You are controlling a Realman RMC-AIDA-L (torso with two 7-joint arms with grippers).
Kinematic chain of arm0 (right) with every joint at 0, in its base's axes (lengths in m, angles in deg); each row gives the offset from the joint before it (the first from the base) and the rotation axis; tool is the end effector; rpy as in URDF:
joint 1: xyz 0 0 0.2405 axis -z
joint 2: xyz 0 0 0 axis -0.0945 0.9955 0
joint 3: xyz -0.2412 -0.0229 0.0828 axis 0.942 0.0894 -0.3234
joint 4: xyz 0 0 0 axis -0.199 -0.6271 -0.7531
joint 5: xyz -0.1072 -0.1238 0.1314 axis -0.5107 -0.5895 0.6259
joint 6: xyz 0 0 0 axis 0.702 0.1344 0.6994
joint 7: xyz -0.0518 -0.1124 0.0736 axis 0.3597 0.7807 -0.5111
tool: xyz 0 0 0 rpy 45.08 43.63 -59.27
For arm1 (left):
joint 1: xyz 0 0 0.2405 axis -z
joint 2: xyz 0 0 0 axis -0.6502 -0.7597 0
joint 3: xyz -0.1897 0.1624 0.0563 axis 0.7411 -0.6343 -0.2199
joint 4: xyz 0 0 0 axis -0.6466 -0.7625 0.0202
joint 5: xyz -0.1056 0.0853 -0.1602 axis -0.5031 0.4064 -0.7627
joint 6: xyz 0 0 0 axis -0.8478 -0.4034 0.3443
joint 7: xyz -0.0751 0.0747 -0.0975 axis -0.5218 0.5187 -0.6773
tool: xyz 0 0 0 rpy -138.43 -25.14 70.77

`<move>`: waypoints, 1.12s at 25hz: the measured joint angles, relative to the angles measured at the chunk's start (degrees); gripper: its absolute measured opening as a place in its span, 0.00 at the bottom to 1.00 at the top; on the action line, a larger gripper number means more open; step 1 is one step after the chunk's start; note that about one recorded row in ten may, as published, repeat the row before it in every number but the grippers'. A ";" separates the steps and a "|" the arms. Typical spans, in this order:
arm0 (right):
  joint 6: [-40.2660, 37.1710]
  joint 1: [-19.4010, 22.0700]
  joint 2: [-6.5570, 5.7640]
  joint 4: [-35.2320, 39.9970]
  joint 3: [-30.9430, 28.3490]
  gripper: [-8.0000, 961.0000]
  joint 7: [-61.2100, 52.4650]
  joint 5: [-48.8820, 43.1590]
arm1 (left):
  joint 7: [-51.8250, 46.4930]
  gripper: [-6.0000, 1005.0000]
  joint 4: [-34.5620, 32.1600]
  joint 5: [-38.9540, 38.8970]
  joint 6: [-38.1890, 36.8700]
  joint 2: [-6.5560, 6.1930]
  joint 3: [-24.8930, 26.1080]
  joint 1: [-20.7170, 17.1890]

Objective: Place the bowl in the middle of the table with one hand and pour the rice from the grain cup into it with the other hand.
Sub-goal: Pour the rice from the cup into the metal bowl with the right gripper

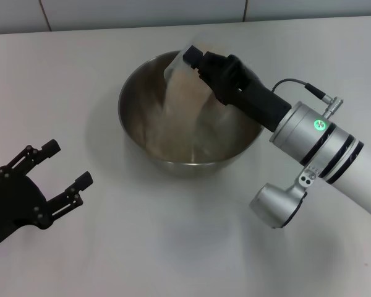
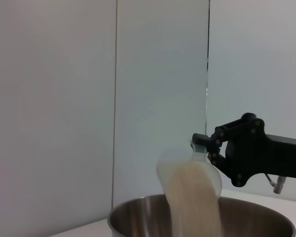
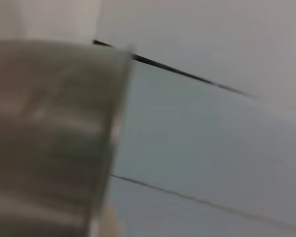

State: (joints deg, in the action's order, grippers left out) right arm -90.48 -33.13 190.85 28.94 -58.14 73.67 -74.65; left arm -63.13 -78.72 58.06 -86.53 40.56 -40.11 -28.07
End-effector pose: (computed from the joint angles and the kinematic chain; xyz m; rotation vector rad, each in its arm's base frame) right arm 0.2020 0.3342 -0.0899 -1.3778 -1.4461 -0.0894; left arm -0.3296 0.2235 -0.0118 -2.2792 -0.3654 -0.9474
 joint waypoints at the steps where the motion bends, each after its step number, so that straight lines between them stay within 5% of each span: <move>1: -0.07 0.00 0.00 -0.01 0.01 0.02 2.19 -0.43 | 0.00 0.83 0.01 0.00 0.03 0.00 0.00 -0.03; 9: 0.36 -0.29 -0.01 -0.06 0.05 0.02 18.01 -4.19 | 0.00 0.83 0.04 -0.03 0.05 0.00 0.00 -0.01; 20: 0.16 -0.37 -0.02 -0.04 -0.13 0.02 18.99 -5.38 | 0.00 0.83 0.04 -0.01 0.05 0.00 -0.01 -0.06; 28: -0.01 1.99 -0.21 -5.21 -7.00 0.02 -5.73 -4.85 | 0.00 0.83 0.04 -0.01 -0.18 0.00 -0.21 -0.10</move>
State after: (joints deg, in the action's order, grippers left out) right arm -90.48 -31.14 190.65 23.73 -65.13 67.93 -79.50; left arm -63.13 -78.68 58.05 -86.71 40.56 -40.32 -28.17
